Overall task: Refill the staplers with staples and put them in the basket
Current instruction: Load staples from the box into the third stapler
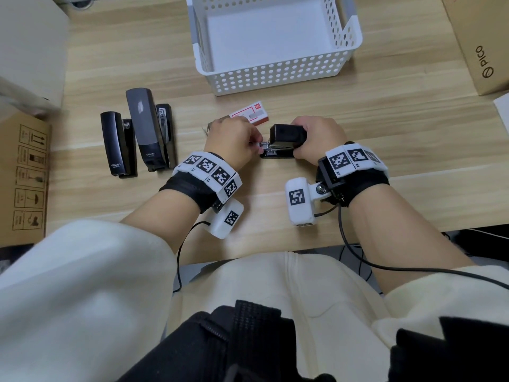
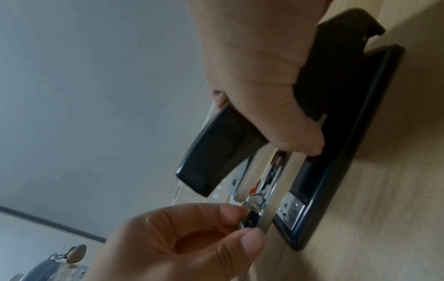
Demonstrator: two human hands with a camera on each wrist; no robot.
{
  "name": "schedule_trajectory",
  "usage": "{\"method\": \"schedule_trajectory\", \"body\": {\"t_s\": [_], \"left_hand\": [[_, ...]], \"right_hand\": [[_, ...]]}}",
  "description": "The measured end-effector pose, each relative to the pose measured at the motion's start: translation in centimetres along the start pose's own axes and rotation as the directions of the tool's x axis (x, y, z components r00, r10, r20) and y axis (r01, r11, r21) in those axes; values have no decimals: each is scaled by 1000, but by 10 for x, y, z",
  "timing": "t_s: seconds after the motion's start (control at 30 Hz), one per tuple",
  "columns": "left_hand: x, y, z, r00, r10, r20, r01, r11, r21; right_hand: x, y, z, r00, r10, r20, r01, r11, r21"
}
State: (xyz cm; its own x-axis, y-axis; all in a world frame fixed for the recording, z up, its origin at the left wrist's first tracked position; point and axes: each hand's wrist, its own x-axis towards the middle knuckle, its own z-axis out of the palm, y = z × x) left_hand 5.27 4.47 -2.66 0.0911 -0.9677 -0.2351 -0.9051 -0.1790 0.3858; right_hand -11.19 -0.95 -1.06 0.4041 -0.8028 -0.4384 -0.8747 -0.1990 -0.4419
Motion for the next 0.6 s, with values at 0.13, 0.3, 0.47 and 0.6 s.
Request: {"method": "schedule_trajectory", "body": {"t_s": [0.13,0.3,0.47,0.6], "left_hand": [[2,1,1,1000,-9,8,8,1000,8],[2,2,2,1000,-9,2,9,1000,-16],[-2,-1,0,1000,15,-8,-15,998,-66],[-7,-9,0,996,87,-23,-89,980,-176]], "right_hand": [[0,0,0,1000,-2,-8,2,1000,0],[-1,-1,-1,1000,-9,3,9,1000,1],[-1,-1,-3,1000,-6,4,6,1000,6],[-1,-1,-2,1000,-7,8,7,1000,-2]]}}
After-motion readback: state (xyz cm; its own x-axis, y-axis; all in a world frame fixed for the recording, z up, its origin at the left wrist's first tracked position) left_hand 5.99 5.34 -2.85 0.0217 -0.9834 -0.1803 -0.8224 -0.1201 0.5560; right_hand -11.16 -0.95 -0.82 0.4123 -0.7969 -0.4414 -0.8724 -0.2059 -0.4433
